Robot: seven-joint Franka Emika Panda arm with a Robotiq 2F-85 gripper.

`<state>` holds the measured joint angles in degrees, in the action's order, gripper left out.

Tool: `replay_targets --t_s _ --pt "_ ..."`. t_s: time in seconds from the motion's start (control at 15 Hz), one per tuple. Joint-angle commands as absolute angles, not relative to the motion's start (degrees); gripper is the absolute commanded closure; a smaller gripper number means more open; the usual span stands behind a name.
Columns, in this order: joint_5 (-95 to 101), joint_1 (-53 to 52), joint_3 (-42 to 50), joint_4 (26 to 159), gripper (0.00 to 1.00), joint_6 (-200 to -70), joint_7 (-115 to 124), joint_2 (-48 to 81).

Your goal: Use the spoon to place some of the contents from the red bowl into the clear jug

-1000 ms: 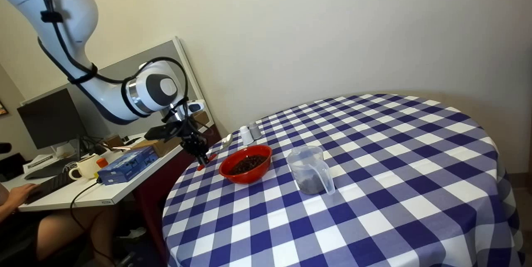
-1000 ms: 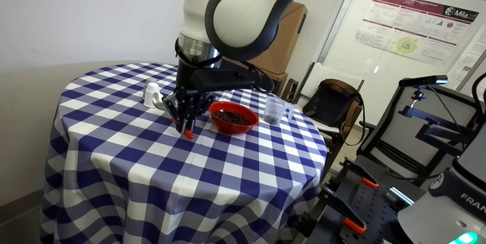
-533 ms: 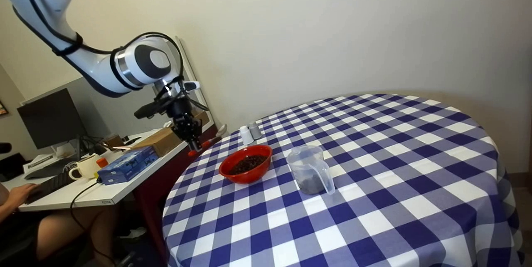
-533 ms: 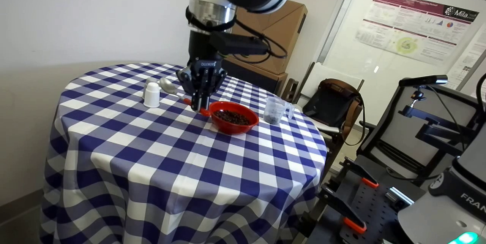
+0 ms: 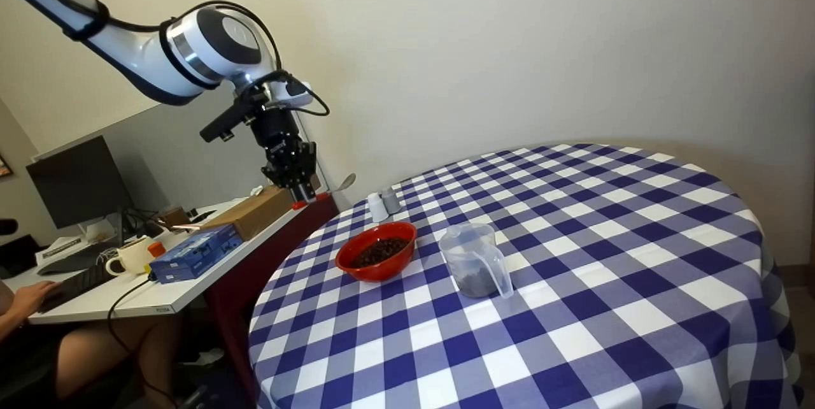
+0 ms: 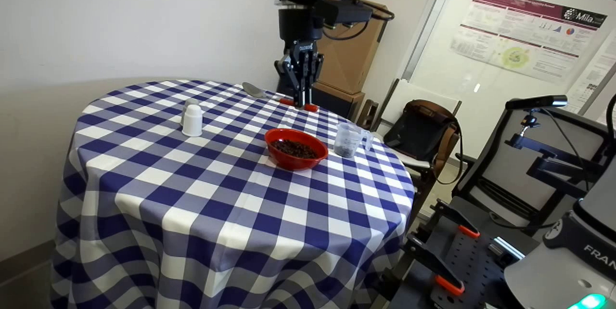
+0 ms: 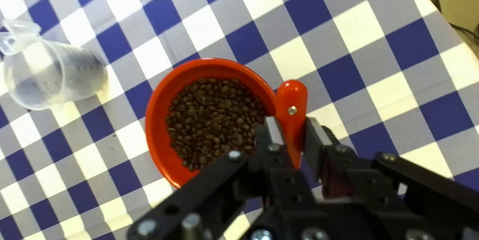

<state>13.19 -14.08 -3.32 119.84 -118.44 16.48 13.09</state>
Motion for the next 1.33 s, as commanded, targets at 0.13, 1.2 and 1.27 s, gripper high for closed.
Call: replay_targets --t_s 0.13,1.2,1.27 --pt "19.5 -12.1 -4.3 118.8 0.95 -108.5 9.8 10.8" --pt "27.3 -7.5 -3.8 114.6 0.95 -89.3 -6.2 15.6" --pt "28.1 -7.6 -4.0 114.4 0.95 -88.4 -6.4 16.2"
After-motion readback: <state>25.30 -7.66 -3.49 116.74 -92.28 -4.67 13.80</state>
